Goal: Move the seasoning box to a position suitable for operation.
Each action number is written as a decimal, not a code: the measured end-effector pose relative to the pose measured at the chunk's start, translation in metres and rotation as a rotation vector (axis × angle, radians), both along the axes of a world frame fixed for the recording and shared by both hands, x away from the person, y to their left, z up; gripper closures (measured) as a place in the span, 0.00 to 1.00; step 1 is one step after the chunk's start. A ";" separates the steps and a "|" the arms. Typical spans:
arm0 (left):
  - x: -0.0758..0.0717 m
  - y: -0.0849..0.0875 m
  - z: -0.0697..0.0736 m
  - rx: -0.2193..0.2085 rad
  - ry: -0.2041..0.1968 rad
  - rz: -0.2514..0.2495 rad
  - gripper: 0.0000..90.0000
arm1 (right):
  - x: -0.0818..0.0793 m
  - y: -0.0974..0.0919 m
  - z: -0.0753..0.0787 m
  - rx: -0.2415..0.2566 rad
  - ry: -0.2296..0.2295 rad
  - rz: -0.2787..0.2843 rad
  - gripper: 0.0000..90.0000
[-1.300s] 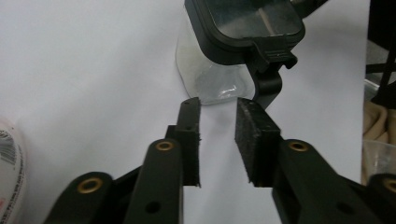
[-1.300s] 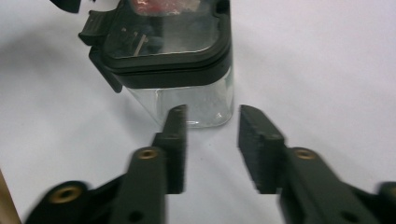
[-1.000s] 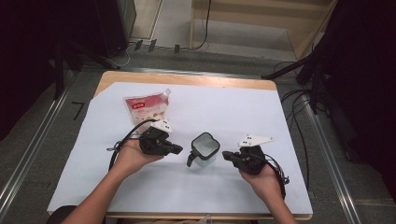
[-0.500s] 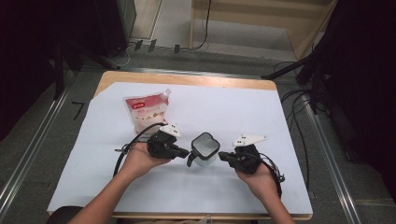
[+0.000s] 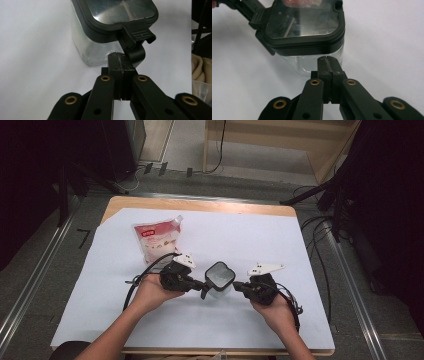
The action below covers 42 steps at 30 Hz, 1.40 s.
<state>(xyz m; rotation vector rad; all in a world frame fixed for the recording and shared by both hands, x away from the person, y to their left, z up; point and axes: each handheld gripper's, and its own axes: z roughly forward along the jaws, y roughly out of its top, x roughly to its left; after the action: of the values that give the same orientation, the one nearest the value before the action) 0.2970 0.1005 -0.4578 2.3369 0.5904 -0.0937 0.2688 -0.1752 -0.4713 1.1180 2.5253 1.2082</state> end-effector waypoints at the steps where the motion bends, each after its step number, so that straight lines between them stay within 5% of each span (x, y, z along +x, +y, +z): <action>1: 0.000 0.000 0.000 0.001 -0.001 -0.005 1.00 | 0.001 0.000 0.000 0.002 -0.003 -0.006 1.00; 42: -0.019 -0.037 -0.010 -0.052 -0.002 -0.018 1.00 | 0.015 0.011 -0.004 0.010 -0.021 -0.096 1.00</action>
<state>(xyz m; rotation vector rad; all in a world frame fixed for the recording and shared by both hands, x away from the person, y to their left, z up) 0.2777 0.0631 -0.4679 2.2923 0.5601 -0.1138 0.2835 -0.1645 -0.4751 1.2069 2.4228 1.2035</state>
